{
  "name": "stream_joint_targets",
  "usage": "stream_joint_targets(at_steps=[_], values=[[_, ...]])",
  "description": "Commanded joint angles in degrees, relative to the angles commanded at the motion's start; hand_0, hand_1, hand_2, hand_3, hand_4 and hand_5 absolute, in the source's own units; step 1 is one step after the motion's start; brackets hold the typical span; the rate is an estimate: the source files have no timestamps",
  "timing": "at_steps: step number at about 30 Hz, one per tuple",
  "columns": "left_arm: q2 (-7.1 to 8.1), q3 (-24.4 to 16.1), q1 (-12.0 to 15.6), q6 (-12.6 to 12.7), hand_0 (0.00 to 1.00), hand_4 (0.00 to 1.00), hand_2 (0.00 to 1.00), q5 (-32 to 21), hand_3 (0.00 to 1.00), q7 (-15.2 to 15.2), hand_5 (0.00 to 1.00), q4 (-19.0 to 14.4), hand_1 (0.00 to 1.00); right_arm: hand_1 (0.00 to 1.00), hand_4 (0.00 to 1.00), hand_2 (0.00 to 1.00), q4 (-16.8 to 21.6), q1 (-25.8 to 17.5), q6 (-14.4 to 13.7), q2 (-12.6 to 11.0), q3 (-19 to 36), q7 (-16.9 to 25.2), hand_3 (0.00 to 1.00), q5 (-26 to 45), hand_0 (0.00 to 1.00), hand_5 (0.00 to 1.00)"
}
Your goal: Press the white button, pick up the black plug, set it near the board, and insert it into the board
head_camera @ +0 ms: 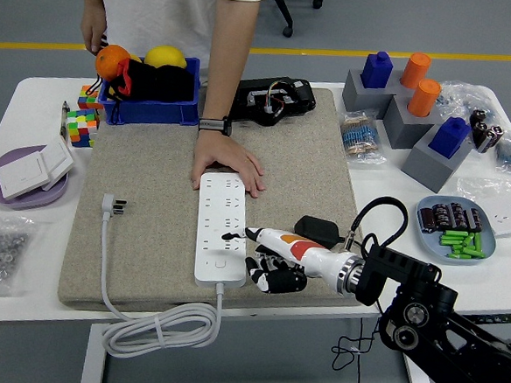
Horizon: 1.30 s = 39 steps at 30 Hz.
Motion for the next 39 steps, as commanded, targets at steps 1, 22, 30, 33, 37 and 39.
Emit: stream_joint_targets(at_steps=[1, 22, 30, 33, 37, 39], values=[[0.00, 0.0, 0.0, 0.0, 0.787, 0.544, 0.705, 0.0, 0.767, 0.0, 0.464, 0.0, 0.737, 0.020, 0.176, 0.155, 0.0, 0.0, 0.2, 0.0, -0.4, -0.3, 0.847, 0.1, 0.002, 0.002], [0.06, 0.0, -0.1, 0.0, 0.787, 0.544, 0.705, 0.1, 0.767, 0.0, 0.462, 0.0, 0.737, 0.021, 0.134, 0.156, -3.4, 2.6, -0.3, 0.6, -5.5, 0.3, 0.836, 0.8, 0.002, 0.002], [0.09, -0.1, 0.0, -0.1, 0.786, 0.545, 0.705, 0.4, 0.767, 0.1, 0.462, 0.0, 0.737, 0.021, 0.138, 0.156, -8.1, 4.6, -1.2, 2.5, -5.5, 1.3, 0.837, 0.5, 0.002, 0.002], [0.12, -0.1, 0.0, -0.1, 0.787, 0.544, 0.705, 0.2, 0.767, 0.1, 0.460, 0.0, 0.737, 0.021, 0.130, 0.161, -8.6, 4.9, -1.3, 2.6, -5.5, 1.4, 0.837, 0.4, 0.002, 0.002], [0.16, -0.1, 0.0, 0.0, 0.787, 0.544, 0.705, 0.1, 0.767, 0.1, 0.460, 0.0, 0.737, 0.021, 0.130, 0.161, -8.8, 5.0, -1.2, 2.4, -5.8, 1.4, 0.837, 0.4, 0.002, 0.002], [0.18, -0.1, -0.1, -0.1, 0.787, 0.543, 0.704, 0.3, 0.767, 0.1, 0.462, 0.0, 0.736, 0.021, 0.126, 0.162, -9.1, 5.0, -1.0, 2.3, -6.1, 1.3, 0.837, 0.5, 0.002, 0.002]])
